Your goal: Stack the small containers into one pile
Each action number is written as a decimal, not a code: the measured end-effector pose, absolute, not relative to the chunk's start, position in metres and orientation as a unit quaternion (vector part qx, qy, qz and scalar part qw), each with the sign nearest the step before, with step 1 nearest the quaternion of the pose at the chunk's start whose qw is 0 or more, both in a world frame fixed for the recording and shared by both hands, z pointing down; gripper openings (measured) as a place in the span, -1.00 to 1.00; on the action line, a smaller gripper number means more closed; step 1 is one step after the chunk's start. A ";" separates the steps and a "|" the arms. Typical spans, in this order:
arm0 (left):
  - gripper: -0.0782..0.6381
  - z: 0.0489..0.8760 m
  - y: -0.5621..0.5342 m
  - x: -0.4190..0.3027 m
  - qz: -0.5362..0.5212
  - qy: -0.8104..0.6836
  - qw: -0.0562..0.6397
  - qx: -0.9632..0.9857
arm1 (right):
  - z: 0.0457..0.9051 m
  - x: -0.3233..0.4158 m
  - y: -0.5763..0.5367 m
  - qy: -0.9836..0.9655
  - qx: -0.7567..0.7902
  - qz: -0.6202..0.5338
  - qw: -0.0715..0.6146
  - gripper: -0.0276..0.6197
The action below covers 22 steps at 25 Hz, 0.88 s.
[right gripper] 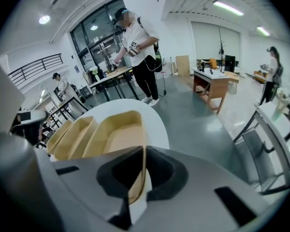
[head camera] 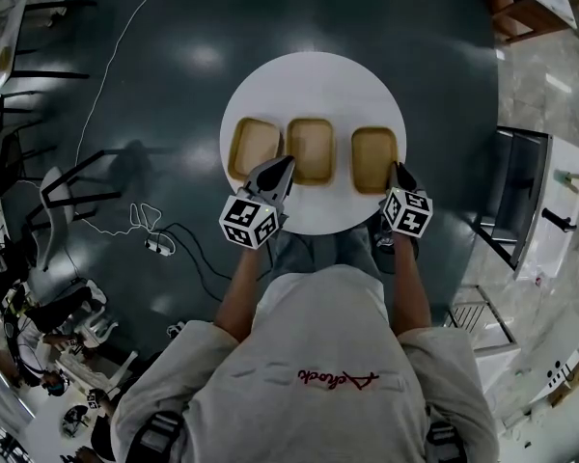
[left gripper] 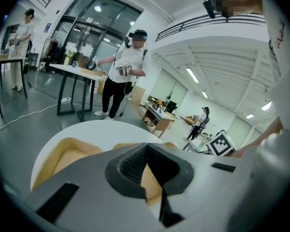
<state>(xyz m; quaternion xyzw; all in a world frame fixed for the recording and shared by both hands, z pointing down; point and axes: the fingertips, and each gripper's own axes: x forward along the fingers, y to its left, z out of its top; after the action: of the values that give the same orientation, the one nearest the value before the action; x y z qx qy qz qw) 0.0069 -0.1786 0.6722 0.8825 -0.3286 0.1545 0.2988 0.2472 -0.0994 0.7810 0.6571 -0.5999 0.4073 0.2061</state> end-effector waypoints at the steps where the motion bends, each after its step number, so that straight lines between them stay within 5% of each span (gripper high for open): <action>1: -0.75 0.671 -0.179 0.006 0.154 -0.329 0.299 0.883 | 0.778 0.247 -0.100 -0.601 0.658 0.405 0.204 -0.81; 22: -0.75 0.631 -0.178 -0.041 0.118 -0.378 0.277 0.876 | 0.683 0.170 -0.158 -0.681 0.633 0.348 0.118 -0.82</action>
<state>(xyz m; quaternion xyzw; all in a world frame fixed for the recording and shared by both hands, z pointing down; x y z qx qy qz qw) -0.0409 -0.1783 0.6313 0.8755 -0.3783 0.1180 0.2765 0.1696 -0.1578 0.6831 0.6334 -0.6811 0.3477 0.1185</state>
